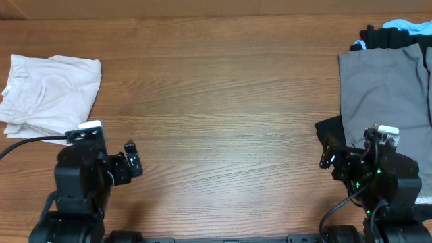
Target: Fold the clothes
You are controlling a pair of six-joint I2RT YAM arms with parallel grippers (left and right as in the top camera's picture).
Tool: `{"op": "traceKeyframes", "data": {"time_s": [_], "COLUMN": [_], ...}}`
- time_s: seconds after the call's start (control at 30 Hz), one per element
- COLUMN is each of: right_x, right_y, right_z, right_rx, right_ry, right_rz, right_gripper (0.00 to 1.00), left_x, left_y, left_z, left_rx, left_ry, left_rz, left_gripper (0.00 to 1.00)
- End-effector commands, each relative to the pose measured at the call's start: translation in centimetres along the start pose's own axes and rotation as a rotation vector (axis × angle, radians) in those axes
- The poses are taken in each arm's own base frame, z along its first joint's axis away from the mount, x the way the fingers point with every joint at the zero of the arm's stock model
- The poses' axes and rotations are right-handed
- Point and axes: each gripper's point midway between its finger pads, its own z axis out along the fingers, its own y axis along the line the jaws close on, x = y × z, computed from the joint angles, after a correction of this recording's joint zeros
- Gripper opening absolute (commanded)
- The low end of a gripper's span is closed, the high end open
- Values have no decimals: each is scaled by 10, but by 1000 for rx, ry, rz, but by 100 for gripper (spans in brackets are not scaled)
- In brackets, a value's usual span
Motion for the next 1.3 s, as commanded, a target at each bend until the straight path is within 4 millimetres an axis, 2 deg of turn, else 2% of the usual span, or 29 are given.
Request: {"op": "traceKeyframes", "data": {"time_s": [0.0,0.07,0.17,0.5,0.63,0.83,0.97,1.2,1.27], "right_x": [10,17,22,25,21,15,26,9,12], "right_y": [-5,-6,-7,-8,-7,1,7,12,11], "right_z": [0,0,0,-1,-9,-10,8,31,38], "right_rx": [23,28,33,38,24,-64,-147,-201,-200], "right_ry": [37,65,85,94,45,-208,-376,-640,-692], "right_rz": [6,5,5,4,1,-2,-12,-30,-56], "right_gripper": [100,100,100,100,100,100,100,100,100], "left_x": [22,32,38,39,39,39,39,39,39], "left_y": [6,8,9,9,9,9,9,9,9], "left_z": [9,11,12,14,14,14,14,14,14], "left_rx": [-35,-46,-53,-55,-55,-55,-55,-55,-55], "left_ry": [77,128,157,168,168,168,168,168,168], "left_rz": [5,15,20,22,22,22,22,22,22], "left_gripper": [100,100,100,100,100,100,100,100,100]}}
